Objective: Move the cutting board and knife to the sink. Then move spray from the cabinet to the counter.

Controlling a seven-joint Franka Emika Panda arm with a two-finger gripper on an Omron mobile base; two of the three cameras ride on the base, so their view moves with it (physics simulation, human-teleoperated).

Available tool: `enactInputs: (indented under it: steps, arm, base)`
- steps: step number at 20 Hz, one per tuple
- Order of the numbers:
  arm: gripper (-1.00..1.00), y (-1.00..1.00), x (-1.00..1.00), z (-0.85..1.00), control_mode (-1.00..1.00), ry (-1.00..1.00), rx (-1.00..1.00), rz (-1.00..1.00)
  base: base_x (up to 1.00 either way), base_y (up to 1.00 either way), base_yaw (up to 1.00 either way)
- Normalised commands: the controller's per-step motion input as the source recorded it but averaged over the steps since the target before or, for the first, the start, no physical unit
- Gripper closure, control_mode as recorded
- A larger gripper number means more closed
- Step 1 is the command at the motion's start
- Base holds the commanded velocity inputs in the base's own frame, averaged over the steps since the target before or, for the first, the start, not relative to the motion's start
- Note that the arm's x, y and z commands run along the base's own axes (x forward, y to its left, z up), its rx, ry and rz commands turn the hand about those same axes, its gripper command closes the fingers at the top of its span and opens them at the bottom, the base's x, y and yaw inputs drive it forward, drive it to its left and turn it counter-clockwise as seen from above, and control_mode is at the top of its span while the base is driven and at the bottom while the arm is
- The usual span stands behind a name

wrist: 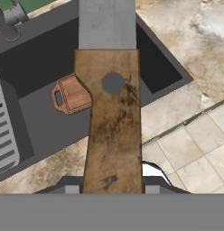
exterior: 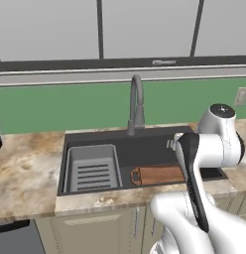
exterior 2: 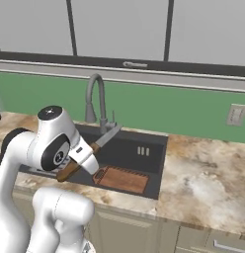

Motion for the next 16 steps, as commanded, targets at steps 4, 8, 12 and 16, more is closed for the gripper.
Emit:
enactInputs:
  steps: [4, 8, 12, 16]
  arm:
    - [1.0, 0.0, 0.0, 0.0, 1.0, 0.0, 0.0, 0.0]
    - [1.0, 0.0, 0.0, 0.0, 1.0, 0.0, 0.0, 0.0]
    - [1.0, 0.0, 0.0, 0.0, 1.0, 0.0, 0.0, 0.0]
    - [1.0, 0.0, 0.0, 0.0, 1.0, 0.0, 0.0, 0.0]
  base:
    - [0.27, 0.03, -0.02]
    - [0.1, 0.0, 0.0]
    - [0.07, 0.0, 0.0]
    - [0.0, 0.0, 0.0]
